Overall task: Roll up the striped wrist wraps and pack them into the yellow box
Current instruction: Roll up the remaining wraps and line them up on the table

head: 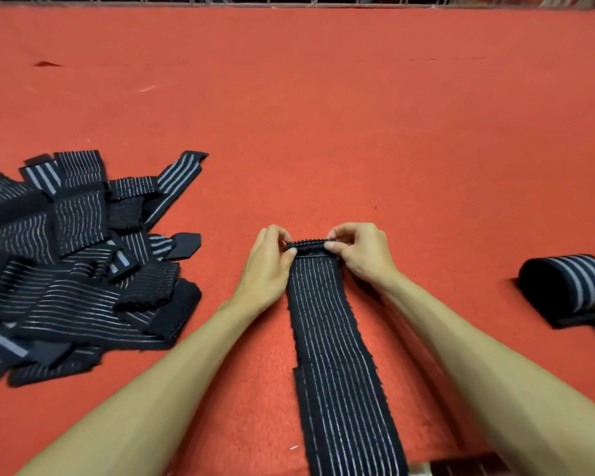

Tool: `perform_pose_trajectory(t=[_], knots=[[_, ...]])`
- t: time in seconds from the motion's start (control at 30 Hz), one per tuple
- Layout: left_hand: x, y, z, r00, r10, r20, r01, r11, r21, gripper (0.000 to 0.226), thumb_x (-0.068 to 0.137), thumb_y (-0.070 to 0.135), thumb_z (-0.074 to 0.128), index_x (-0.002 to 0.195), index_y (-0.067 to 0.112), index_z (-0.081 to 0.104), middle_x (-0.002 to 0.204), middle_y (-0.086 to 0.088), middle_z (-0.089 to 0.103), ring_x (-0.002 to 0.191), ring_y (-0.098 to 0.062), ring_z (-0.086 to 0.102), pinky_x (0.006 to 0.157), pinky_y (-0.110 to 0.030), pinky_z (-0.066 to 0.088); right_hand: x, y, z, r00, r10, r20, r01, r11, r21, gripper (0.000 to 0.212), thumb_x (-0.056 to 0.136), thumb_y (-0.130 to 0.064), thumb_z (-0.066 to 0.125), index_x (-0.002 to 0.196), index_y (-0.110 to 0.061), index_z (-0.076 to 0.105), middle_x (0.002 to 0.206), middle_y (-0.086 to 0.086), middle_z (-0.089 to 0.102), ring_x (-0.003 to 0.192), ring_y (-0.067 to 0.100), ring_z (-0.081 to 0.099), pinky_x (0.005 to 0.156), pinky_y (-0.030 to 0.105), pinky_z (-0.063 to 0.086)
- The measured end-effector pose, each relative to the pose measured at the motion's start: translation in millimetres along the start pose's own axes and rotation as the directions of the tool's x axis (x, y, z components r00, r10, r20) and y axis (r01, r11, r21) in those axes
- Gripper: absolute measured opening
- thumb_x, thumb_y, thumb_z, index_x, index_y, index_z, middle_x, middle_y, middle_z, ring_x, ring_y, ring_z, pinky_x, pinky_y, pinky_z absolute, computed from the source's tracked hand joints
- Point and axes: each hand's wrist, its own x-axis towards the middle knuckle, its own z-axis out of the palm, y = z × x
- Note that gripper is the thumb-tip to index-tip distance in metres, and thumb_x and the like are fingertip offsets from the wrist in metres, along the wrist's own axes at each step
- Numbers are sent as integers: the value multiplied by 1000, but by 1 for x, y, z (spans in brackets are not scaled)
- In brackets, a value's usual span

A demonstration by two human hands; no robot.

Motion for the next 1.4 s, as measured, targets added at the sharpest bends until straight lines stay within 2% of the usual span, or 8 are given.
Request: perform_pose_trajectory(t=[0.1, 0.3, 0.43, 0.57, 0.83, 0.97, 1.2, 1.4], knots=[[-17, 16, -18, 989, 149, 11, -149, 989, -26, 18, 95, 18, 58, 110, 17, 48, 108, 4, 54, 95, -12, 51, 80, -23, 36, -14, -18, -17, 999, -51, 13, 50, 998, 42, 14, 83, -11, 71, 76, -23, 68, 64, -14, 63, 61, 0, 57, 69, 20, 45], [-47, 70, -66, 950, 309, -35, -310, 950, -25, 21, 93, 17, 62, 112, 11, 67, 99, 8, 66, 89, 3, 56, 75, 0, 35, -53, -75, -67, 969, -230, 91, 214, 964, 160, 21, 85, -5, 67, 75, -23, 65, 63, -13, 62, 53, -4, 51, 57, 11, 37], [-77, 99, -94, 963, 259, -71, -263, 963, -59, 17, 92, 22, 64, 104, 13, 70, 89, 11, 66, 81, -2, 59, 69, -5, 39, -82, -109, -101, 931, -310, 192, 265, 937, 228, 11, 88, -2, 64, 83, -12, 66, 57, -15, 59, 51, -2, 49, 55, 13, 37], [-108, 125, -123, 976, 205, 79, -186, 962, -202, 13, 95, 24, 60, 92, 18, 71, 75, 8, 67, 66, -6, 60, 63, -29, 51, -113, -136, -132, 861, -351, 367, 243, 919, 309, 5, 89, -6, 66, 85, -4, 65, 62, 9, 56, 54, 17, 47, 55, 26, 38], [-155, 174, -173, 865, 217, 453, 109, 800, -590, 42, 85, 32, 64, 106, -4, 68, 93, -18, 54, 69, -19, 50, 52, -20, 48, -161, -181, -180, 737, -451, 503, 46, 776, 629, 6, 81, 0, 59, 75, -2, 60, 58, 3, 59, 46, 9, 53, 44, 20, 45], [-152, 178, -172, 879, 185, 439, 162, 751, -640, 35, 82, 35, 67, 101, 6, 73, 92, -13, 54, 68, -15, 50, 55, -19, 49, -156, -184, -177, 781, -468, 412, 78, 729, 680, 3, 83, -3, 63, 80, -3, 61, 65, 4, 57, 50, 9, 52, 47, 20, 46], [-131, 123, -122, 989, 7, 145, 57, 899, -434, 9, 93, 22, 64, 95, 16, 70, 83, -5, 62, 76, -17, 57, 58, -28, 45, -131, -126, -102, 871, -224, 437, 24, 908, 418, 20, 88, -19, 68, 94, -1, 68, 72, 7, 60, 58, 16, 55, 51, 25, 49], [-100, 68, -90, 988, -105, 114, 153, 795, -587, 19, 95, 11, 60, 114, 10, 61, 104, -10, 70, 93, -19, 67, 75, -29, 53, -97, -93, -43, 946, -152, 288, -37, 829, 557, 12, 89, -11, 68, 94, -1, 68, 72, 12, 55, 53, 16, 49, 43, 24, 43]])
